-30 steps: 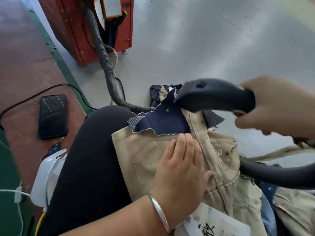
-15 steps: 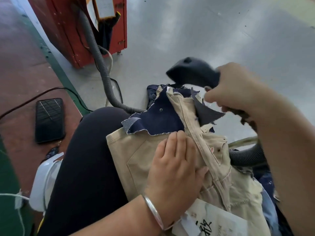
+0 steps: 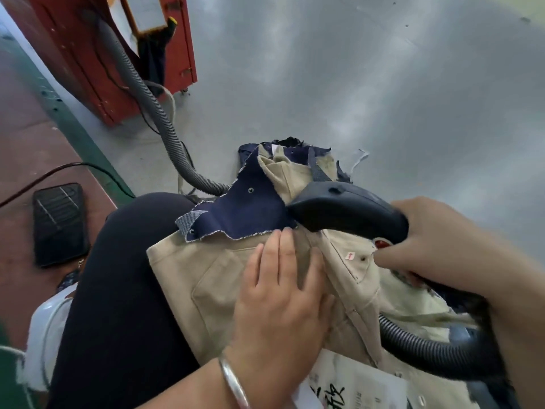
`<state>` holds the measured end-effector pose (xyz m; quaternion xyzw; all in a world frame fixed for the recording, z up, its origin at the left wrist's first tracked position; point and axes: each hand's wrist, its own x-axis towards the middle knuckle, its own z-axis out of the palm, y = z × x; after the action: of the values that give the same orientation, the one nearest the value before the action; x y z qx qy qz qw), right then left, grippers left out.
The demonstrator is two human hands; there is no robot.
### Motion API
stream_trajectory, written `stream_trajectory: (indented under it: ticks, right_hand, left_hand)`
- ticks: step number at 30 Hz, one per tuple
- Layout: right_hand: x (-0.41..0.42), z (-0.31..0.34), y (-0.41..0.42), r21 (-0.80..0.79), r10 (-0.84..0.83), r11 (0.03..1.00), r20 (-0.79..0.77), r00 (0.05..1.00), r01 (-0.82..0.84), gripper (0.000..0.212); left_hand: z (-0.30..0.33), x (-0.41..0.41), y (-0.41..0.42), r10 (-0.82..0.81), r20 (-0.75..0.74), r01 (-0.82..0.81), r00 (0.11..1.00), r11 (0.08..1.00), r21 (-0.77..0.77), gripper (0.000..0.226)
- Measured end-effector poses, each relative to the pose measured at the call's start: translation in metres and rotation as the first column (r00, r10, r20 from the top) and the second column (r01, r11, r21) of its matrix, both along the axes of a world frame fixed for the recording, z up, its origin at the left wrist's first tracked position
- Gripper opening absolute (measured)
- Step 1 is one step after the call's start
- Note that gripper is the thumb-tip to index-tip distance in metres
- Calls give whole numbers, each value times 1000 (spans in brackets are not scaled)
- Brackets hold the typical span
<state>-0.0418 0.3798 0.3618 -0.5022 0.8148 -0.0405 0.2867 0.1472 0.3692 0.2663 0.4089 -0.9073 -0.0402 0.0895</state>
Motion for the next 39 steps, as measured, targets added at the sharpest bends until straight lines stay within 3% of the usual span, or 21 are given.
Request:
stream_trajectory:
  ticks: [6,10,15,18,22,27,31,34,39]
  right_hand:
    - [-8,-6,-61,-79,-49,995,95,994,57,11]
    - [-17,9,-100,-229,-130,962,82,988,146,12]
    - [-33,37,-74,-329,-132,933,59,989,144,15]
    - [-29,45,-33,-273,-67,960,-10,998,61,18]
    - [-15,36,10,-65,-5,998,-34,999,2,32]
    - [-23,5,2,100,-45,995,168,985,28,17]
    - [-32,-4,-37,122,-97,990,245,965,69,19]
    - [-28,-5,-71,44,-104,994,197,975,97,17]
    - [-30,11,-104,-264,-204,939,94,974,222,17]
  left_hand:
    - [0,-1,0,-3,-25,3,1000,1000,-12,51]
    - [2,0,1,-4,-30,4,1000,1000,0,51]
    - [1,2,-2,-7,-52,8,999,1000,20,51]
    - [-1,2,-2,-11,-64,13,998,1000,21,50]
    - [-4,3,-1,-7,-84,8,996,1000,10,49]
    - [-3,2,-2,-12,-66,12,998,1000,9,50]
    - [-1,3,-2,-7,-40,8,999,1000,21,51]
    - [-1,3,-2,-4,-62,6,998,1000,22,49]
    - [-3,2,-1,-14,-96,17,995,1000,27,47]
